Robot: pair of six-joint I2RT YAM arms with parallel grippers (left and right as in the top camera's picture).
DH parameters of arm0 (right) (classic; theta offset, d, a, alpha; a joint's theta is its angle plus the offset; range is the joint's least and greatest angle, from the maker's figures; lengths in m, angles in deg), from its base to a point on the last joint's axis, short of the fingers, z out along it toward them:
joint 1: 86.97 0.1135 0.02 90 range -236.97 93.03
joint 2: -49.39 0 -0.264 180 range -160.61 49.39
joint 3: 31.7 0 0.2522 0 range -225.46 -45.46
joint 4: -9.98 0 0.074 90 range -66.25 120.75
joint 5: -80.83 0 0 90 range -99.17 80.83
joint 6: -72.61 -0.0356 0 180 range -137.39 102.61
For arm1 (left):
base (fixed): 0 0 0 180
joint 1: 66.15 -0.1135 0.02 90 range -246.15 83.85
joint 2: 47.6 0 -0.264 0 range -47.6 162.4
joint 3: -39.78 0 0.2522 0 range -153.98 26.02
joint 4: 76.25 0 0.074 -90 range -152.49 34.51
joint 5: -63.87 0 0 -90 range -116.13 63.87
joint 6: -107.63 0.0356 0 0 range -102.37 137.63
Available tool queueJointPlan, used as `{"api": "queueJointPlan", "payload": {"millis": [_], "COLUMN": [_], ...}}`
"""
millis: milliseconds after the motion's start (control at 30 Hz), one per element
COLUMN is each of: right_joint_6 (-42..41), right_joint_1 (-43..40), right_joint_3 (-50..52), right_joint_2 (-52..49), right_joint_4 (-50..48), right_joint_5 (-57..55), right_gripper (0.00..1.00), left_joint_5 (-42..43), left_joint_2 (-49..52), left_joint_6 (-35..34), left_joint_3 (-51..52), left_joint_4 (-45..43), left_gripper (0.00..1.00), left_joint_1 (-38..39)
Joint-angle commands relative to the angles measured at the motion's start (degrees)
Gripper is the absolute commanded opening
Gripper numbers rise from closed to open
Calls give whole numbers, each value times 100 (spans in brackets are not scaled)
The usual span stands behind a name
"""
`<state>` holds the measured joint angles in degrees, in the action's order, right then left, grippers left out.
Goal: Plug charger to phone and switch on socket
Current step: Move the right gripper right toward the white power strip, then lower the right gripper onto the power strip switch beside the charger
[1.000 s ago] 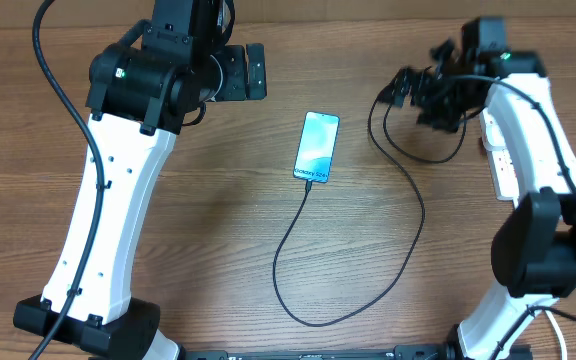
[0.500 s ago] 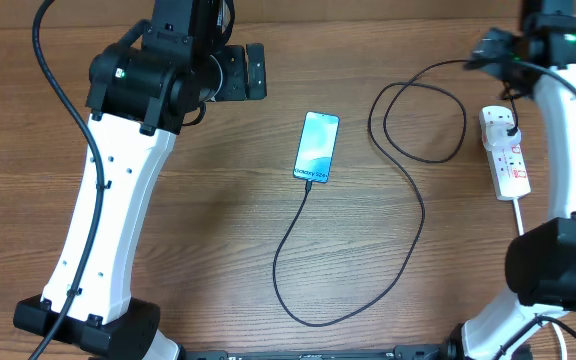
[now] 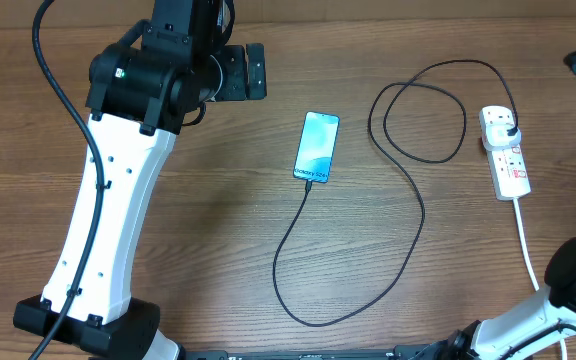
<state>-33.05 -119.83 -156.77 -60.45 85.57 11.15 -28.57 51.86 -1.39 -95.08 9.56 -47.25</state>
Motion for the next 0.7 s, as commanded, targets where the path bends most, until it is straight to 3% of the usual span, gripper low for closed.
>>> {"api": "queueJointPlan", "payload": {"millis": [0,200,667], "right_joint_6": [387,887,916], "right_joint_1": [0,133,179], "right_joint_3": [-2,-2,116], "right_joint_2": [-286,-638,-1095], "right_joint_4": [149,264,490], "right_joint_5": [529,522,254], "right_gripper": [100,100,100], "left_joint_5": [-94,-96,-96], "left_joint_2": [7,7,7], "left_joint_6": [127,127,127], "left_joint_3": [20,17,20], "left_joint_4": [-4,-4,-4], "left_gripper": [100,100,100], "left_joint_1": [-22,-22,-22]}}
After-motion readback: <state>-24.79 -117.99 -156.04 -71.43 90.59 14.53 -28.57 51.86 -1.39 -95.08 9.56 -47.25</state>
